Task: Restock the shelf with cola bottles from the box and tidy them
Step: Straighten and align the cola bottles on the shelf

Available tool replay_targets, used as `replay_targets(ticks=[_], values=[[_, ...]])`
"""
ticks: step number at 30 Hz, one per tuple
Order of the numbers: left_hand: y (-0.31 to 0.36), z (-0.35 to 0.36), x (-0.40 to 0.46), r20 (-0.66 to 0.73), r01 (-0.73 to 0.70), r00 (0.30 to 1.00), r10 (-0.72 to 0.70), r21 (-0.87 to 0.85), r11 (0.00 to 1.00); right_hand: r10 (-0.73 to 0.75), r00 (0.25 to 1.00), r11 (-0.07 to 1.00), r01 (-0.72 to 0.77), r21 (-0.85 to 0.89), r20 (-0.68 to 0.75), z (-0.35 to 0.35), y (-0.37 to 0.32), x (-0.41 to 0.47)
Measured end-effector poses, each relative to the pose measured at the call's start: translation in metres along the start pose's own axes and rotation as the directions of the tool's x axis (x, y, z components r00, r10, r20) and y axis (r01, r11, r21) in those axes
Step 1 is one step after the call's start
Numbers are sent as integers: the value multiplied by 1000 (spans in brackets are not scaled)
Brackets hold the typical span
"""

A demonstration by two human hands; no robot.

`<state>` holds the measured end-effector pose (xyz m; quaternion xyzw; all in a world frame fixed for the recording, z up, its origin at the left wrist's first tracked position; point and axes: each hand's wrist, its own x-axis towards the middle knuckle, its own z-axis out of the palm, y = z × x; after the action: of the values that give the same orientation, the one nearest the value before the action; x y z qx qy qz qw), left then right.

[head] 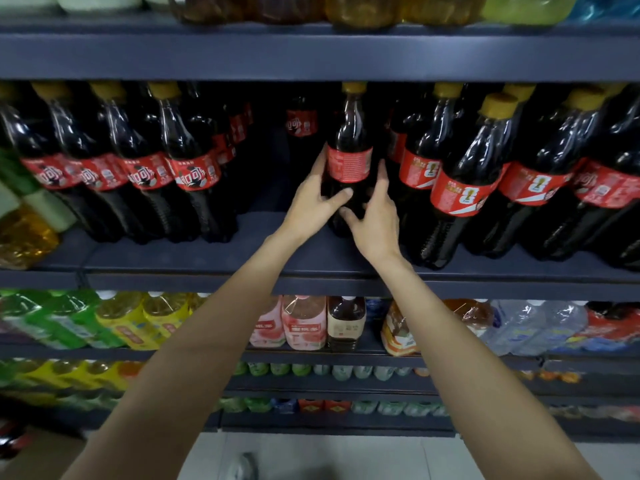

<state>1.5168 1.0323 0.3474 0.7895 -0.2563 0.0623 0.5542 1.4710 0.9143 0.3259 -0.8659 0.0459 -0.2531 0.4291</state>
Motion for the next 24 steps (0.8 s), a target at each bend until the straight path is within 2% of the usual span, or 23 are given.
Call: replay_targets(ticks=[3, 5, 7, 10, 12, 14, 16, 20, 24], values=[[8, -2, 1, -195, -35, 979, 53, 95, 995, -1, 1000, 990, 1, -142, -2, 11, -10, -2], [11, -7, 2, -252, -25, 965, 70, 177, 984, 11, 1000, 984, -8, -180, 12, 17, -14, -3], [11, -17, 5, -200, -50, 977, 80, 151, 987, 31, 997, 999, -30, -15, 73, 16, -15, -4], [4, -35, 4, -45, -60, 997, 57, -50, 997, 44, 986, 944, -94, 315, 162, 8, -10, -5], [1, -45, 2, 12, -46, 999, 47, -122, 992, 25, 983, 935, -87, 343, 183, 6, -7, -5], [3, -52, -3, 22, -41, 999, 44, -120, 992, -1, 978, 957, -60, 283, 210, 8, -8, -3], [6, -57, -8, -19, -54, 998, 53, -66, 996, -18, 983, 981, -18, 192, 184, 15, -12, 0], [13, -59, -22, -192, -114, 969, 157, 216, 970, 2, 1000, 996, -3, 89, 11, 45, -23, 0], [12, -65, -25, -315, -70, 926, 208, 399, 914, 13, 998, 999, -11, 45, -55, 73, -39, 10]])
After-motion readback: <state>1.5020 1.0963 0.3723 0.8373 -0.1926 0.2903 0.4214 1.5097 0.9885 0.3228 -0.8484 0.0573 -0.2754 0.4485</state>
